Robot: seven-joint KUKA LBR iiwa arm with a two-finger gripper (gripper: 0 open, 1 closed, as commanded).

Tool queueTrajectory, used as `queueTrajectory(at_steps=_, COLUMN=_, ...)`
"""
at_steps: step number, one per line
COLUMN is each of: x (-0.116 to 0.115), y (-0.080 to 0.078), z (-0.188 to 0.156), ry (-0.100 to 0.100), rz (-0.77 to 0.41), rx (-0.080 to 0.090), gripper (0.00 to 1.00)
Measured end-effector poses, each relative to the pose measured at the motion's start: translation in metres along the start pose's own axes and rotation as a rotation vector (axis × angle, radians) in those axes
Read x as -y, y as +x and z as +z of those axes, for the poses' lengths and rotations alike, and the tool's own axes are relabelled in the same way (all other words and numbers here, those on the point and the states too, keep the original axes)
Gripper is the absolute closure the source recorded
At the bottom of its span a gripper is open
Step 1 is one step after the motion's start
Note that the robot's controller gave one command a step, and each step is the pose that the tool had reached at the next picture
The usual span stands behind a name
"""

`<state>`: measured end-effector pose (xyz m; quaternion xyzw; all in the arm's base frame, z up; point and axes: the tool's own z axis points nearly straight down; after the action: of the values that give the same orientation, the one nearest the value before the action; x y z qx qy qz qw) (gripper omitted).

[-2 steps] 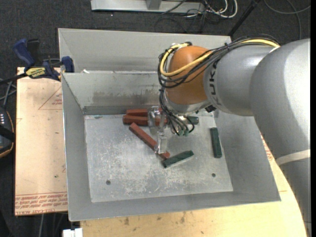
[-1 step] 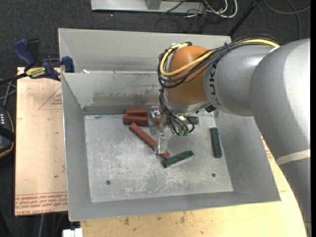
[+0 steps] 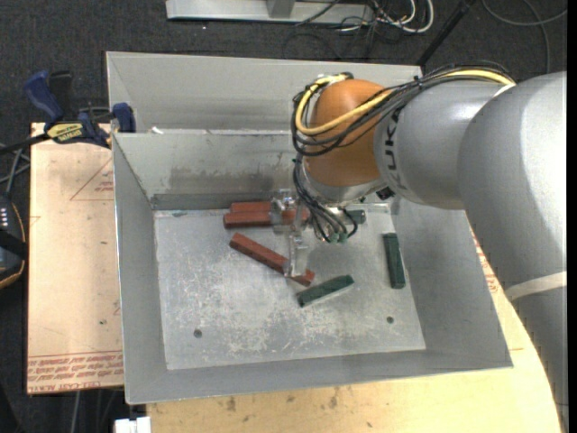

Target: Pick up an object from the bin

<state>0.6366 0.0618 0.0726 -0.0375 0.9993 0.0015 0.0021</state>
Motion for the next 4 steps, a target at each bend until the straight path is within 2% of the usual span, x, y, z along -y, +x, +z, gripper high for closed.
queueTrajectory(at_steps=1, x=-0.0716, y=-0.0223, z=-0.0052, ry=-0.001, rz=0.131, rx=0.005, gripper=1.0)
queueTrajectory(at_steps=2, x=-0.0708, y=-0.0218, z=-0.0044, ry=0.0, rz=0.132, rx=0.004, gripper=0.0)
queueTrajectory(at_steps=3, x=-0.0708, y=-0.0222, z=-0.0052, ry=0.0, rz=0.132, rx=0.004, gripper=1.0)
queueTrajectory(at_steps=4, x=-0.0708, y=-0.0222, z=-0.0052, ry=0.0, rz=0.132, rx=0.004, gripper=1.0)
